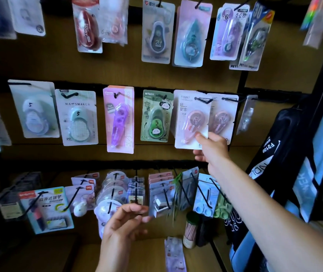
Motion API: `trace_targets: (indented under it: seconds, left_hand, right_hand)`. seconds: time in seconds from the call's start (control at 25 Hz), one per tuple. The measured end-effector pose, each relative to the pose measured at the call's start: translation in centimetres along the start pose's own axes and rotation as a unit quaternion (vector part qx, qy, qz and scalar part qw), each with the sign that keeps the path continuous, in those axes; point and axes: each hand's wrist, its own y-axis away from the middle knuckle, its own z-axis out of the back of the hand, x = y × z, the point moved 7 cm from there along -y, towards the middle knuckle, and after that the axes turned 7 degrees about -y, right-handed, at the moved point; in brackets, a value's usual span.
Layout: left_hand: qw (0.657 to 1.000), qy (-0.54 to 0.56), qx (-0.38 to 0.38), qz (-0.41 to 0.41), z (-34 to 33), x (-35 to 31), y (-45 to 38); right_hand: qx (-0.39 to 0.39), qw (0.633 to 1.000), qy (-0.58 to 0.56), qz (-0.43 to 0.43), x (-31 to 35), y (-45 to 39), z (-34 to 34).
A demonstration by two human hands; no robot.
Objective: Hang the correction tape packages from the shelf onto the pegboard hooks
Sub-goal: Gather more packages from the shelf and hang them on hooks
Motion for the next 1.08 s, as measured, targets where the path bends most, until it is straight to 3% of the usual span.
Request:
trace_targets:
  seconds: [0.28,0.44,0.56,0.68,0.76,0.84,0.92,1.08]
  left_hand:
    - [1.000,-0.001,-0.019,-0.015,1.6,-1.3,0.3]
    - [0.999,-0.029,-0.034,0.016,1.9,0.0,0.7]
    - [0.993,-0.090,-0.036,0.072,1.6,4.3,0.4]
    - [0.977,-0.171,-0.015,0.124,1.1,10.2,0.4]
    - [0.966,-0.200,-0.017,0.163,1.4,14.0,0.3]
    - [0.954,-0.209,-0.027,0.211,2.1,17.8,0.1]
    - [0.944,-0.211,-0.037,0.251,3.0,21.2,-0.4]
    - [0.925,-0.228,-0.054,0.299,5.6,26.6,-2.2]
  right_hand:
    - [-0.017,0.995,0.038,-0.094,-3.2,-0.6,-0.8]
    - [-0.121,0.990,-0.011,-0.070,-11.6,4.6,4.2]
    - [-0.128,0.989,0.064,0.041,-16.5,8.2,6.9]
    - [-0.041,0.963,0.197,0.181,-18.8,9.9,5.5]
    - [0.021,0.945,0.263,0.192,-22.7,10.5,5.0]
    - [0.057,0.928,0.347,0.125,-28.7,10.8,6.3]
    - [0.072,0.904,0.422,-0.006,-35.7,10.0,8.9]
    - [0.163,0.803,0.535,-0.206,-47.8,6.3,10.5]
